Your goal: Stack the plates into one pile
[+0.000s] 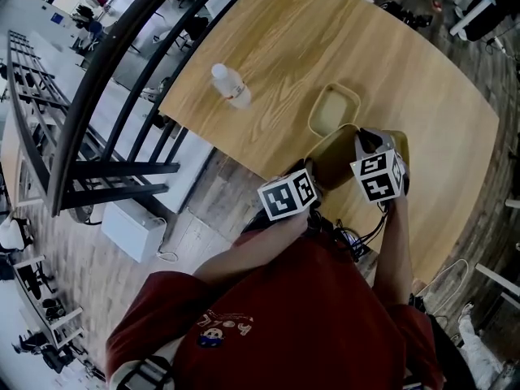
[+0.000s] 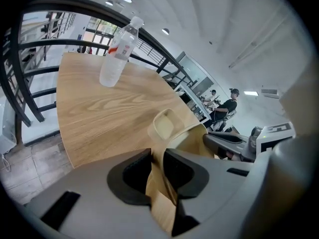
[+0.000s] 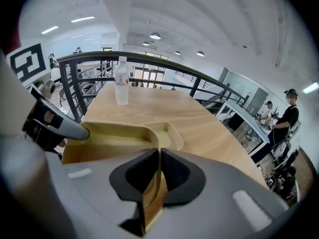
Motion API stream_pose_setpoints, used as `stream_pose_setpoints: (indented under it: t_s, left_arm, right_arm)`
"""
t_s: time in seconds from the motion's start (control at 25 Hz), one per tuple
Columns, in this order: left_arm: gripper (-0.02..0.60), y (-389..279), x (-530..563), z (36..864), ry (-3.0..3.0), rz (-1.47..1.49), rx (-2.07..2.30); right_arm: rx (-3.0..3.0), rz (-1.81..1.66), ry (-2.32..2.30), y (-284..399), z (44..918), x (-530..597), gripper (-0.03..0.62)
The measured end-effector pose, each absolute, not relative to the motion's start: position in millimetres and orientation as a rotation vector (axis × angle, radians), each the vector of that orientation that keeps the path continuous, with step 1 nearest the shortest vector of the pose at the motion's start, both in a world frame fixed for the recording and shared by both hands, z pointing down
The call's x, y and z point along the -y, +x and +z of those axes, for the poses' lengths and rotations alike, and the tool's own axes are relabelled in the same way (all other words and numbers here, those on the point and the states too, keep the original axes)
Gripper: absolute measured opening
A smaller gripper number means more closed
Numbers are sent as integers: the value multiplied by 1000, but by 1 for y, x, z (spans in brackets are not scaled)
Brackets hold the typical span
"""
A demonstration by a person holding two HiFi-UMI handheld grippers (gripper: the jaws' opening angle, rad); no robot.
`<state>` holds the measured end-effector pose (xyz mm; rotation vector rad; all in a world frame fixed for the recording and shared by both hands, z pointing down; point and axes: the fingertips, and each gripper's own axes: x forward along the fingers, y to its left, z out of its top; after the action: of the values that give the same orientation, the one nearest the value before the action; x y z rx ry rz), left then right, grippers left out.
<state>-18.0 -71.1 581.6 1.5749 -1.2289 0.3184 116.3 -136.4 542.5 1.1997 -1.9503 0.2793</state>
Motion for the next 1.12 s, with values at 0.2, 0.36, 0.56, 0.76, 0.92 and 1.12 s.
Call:
stream_pose_setpoints:
  t_s: [0.2, 0.36, 0.56, 0.76, 0.92, 1.12]
  left_arm:
    - [72, -12, 86, 572, 1572, 263, 1239]
    - [72, -9, 99, 565, 1550, 220, 1246]
    - [72, -6, 112, 563, 1517, 182, 1277]
    - [74, -2, 126, 565, 1459, 112, 1311]
    - [74, 5, 134, 567, 1430, 82, 1326]
    - [74, 8, 146, 568, 1405, 65, 1337]
  right_arm:
    - [1944, 207, 1204, 119, 527, 157, 39]
    - [1930, 138, 1183, 117, 518, 175, 41]
    - [1940, 96, 1143, 116, 516, 194, 41]
    - [1941, 75, 1115, 117, 519, 215, 43]
    - [1937, 39, 1084, 116, 521, 231, 46]
    - [1936, 24, 1058, 117, 526, 247, 48]
